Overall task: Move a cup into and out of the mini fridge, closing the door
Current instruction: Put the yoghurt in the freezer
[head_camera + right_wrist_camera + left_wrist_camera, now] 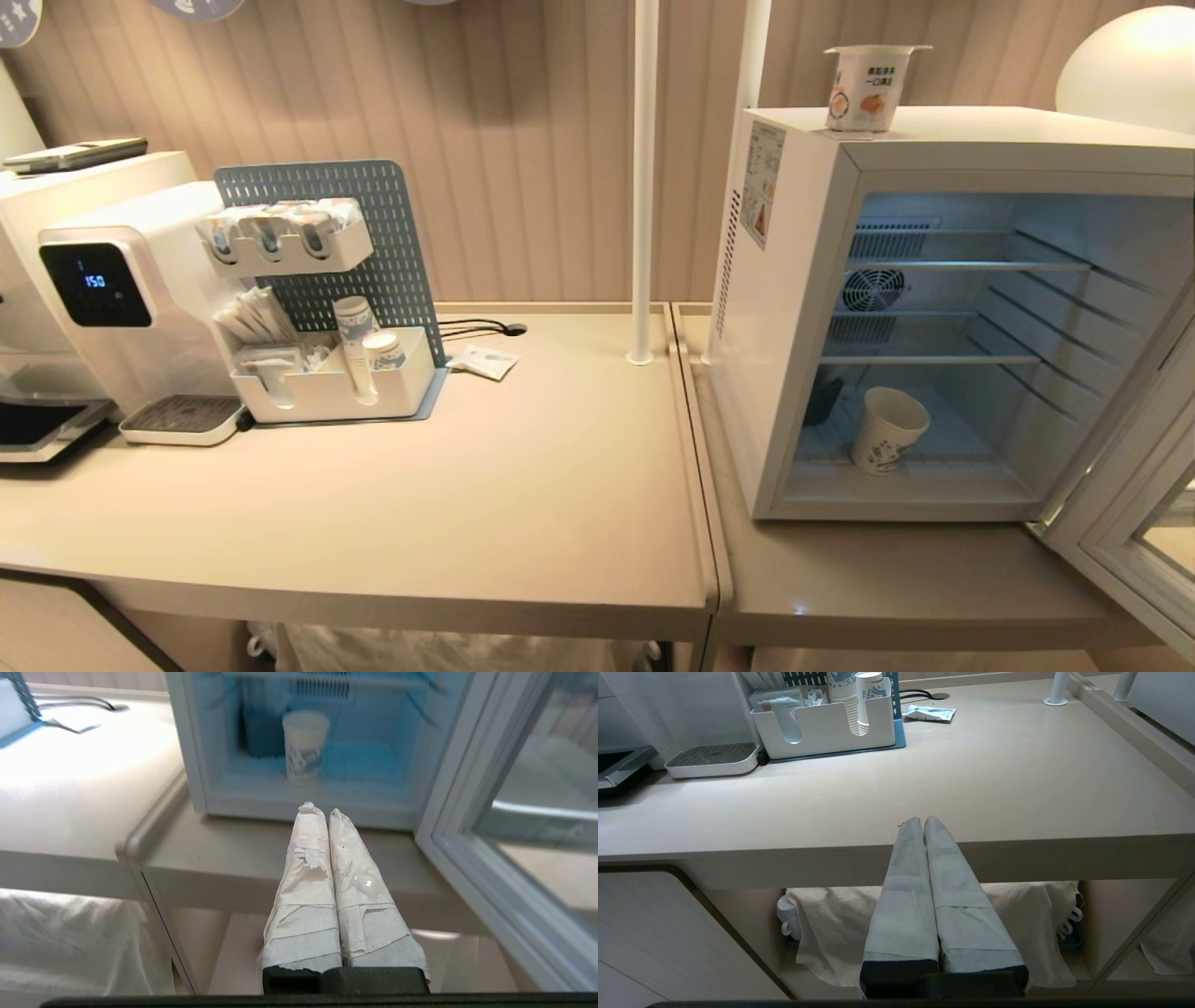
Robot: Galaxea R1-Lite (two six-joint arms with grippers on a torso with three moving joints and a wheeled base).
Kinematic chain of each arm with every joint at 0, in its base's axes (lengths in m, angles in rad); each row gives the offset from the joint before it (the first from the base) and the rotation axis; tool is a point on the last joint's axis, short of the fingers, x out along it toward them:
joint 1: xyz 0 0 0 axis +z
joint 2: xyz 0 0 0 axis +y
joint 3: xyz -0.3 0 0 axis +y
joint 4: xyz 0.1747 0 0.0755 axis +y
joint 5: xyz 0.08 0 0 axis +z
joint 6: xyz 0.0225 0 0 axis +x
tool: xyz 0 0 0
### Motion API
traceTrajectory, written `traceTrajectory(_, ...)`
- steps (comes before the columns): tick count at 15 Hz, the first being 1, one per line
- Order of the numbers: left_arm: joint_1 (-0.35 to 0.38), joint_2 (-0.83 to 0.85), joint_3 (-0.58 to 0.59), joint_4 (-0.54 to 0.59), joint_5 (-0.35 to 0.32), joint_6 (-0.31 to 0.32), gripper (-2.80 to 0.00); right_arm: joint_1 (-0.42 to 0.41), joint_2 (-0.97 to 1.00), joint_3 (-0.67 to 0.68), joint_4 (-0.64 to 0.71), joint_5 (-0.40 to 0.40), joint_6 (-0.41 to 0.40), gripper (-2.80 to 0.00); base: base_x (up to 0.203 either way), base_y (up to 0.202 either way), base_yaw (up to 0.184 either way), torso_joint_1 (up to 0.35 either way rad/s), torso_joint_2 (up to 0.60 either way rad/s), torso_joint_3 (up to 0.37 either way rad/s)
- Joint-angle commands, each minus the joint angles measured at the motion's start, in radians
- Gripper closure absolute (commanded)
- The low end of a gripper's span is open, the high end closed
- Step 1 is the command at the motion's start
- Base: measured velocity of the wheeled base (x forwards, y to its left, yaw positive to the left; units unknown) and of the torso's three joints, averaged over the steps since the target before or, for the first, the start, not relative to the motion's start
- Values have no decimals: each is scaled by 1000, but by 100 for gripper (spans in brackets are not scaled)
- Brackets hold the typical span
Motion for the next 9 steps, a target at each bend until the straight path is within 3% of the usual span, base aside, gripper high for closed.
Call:
traceTrajectory(1, 0, 0, 0, 0, 0, 0, 0, 0, 20, -105, 74, 18, 0, 0, 0, 0, 0, 0, 0, 0)
traceTrajectory(5, 0, 0, 0, 0, 0, -1, 0, 1, 137, -486, 446, 109, 18, 0, 0, 0, 0, 0, 0, 0)
traceTrajectory(9, 0, 0, 0, 0, 0, -1, 0, 29, 504, -863, 596, 207, 116, 0, 0, 0, 0, 0, 0, 0)
